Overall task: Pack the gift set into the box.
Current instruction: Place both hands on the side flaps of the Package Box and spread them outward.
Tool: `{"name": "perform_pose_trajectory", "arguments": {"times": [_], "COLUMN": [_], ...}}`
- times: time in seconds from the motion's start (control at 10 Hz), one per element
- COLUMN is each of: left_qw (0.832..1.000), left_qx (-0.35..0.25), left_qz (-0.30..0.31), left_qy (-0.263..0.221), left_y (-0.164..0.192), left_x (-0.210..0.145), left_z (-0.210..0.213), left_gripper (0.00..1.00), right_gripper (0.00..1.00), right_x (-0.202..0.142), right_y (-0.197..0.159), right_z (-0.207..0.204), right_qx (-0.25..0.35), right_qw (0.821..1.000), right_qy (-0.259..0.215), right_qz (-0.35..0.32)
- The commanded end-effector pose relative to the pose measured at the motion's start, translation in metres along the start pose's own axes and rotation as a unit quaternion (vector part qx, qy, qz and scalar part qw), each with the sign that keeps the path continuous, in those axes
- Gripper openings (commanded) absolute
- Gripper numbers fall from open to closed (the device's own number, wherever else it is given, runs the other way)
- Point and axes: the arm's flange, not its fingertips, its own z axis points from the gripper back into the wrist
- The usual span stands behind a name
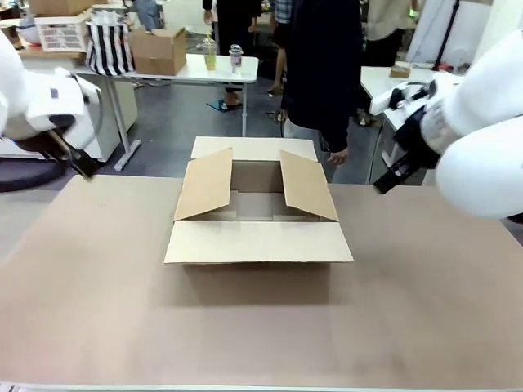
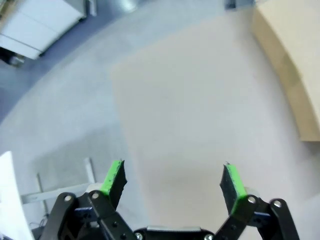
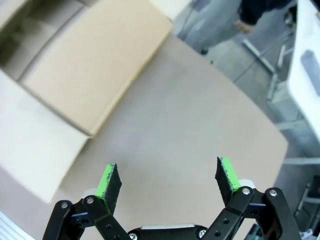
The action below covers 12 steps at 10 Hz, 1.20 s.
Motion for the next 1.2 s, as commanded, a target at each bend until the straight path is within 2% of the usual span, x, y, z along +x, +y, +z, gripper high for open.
{"name": "perform_pose_trajectory", "arguments": {"times": [0.0, 0.1, 0.2, 0.4, 0.5, 0.6, 0.7, 0.8, 0.9, 1.0, 1.1], "left_qw": [0.983, 0.958, 0.998, 0.998, 0.991, 0.965, 0.913, 0.858, 0.836, 0.806, 0.774], "left_qx": [-0.130, -0.227, -0.025, -0.025, -0.080, -0.244, -0.399, -0.493, -0.523, -0.568, -0.616], "left_qz": [-0.042, -0.057, -0.004, -0.004, -0.017, -0.062, -0.079, -0.089, -0.056, 0.000, 0.063], "left_qy": [-0.122, -0.168, -0.055, -0.055, -0.103, -0.069, 0.033, 0.114, 0.156, 0.165, 0.136], "left_y": [-0.031, -0.039, 0.001, 0.001, -0.008, -0.026, -0.034, -0.025, -0.009, 0.013, 0.033], "left_x": [-0.028, -0.024, 0.003, 0.003, 0.005, 0.007, 0.011, 0.007, 0.003, -0.001, -0.009], "left_z": [0.059, 0.068, 0.043, 0.043, 0.069, 0.055, 0.043, 0.032, 0.023, 0.014, 0.006], "left_gripper": [1.00, 1.00, 1.00, 1.00, 1.00, 1.00, 1.00, 1.00, 1.00, 1.00, 1.00], "right_gripper": [1.00, 1.00, 1.00, 1.00, 1.00, 1.00, 1.00, 1.00, 1.00, 1.00, 1.00], "right_x": [-0.026, -0.019, 0.006, 0.006, 0.009, 0.001, -0.010, -0.023, -0.030, -0.043, -0.057], "right_y": [0.042, 0.047, 0.017, 0.017, 0.032, 0.024, 0.005, -0.016, -0.038, -0.061, -0.080], "right_z": [0.036, 0.044, 0.029, 0.029, 0.047, 0.044, 0.042, 0.047, 0.055, 0.062, 0.067], "right_qx": [0.088, 0.103, 0.024, 0.024, 0.053, 0.258, 0.341, 0.423, 0.458, 0.488, 0.528], "right_qw": [0.995, 0.989, 0.999, 0.999, 0.998, 0.962, 0.924, 0.863, 0.805, 0.755, 0.712], "right_qy": [-0.044, -0.060, -0.024, -0.024, -0.039, -0.086, -0.082, -0.156, -0.199, -0.226, -0.244], "right_qz": [-0.019, -0.089, -0.002, -0.002, -0.020, -0.025, -0.153, -0.226, -0.320, -0.376, -0.393]}}
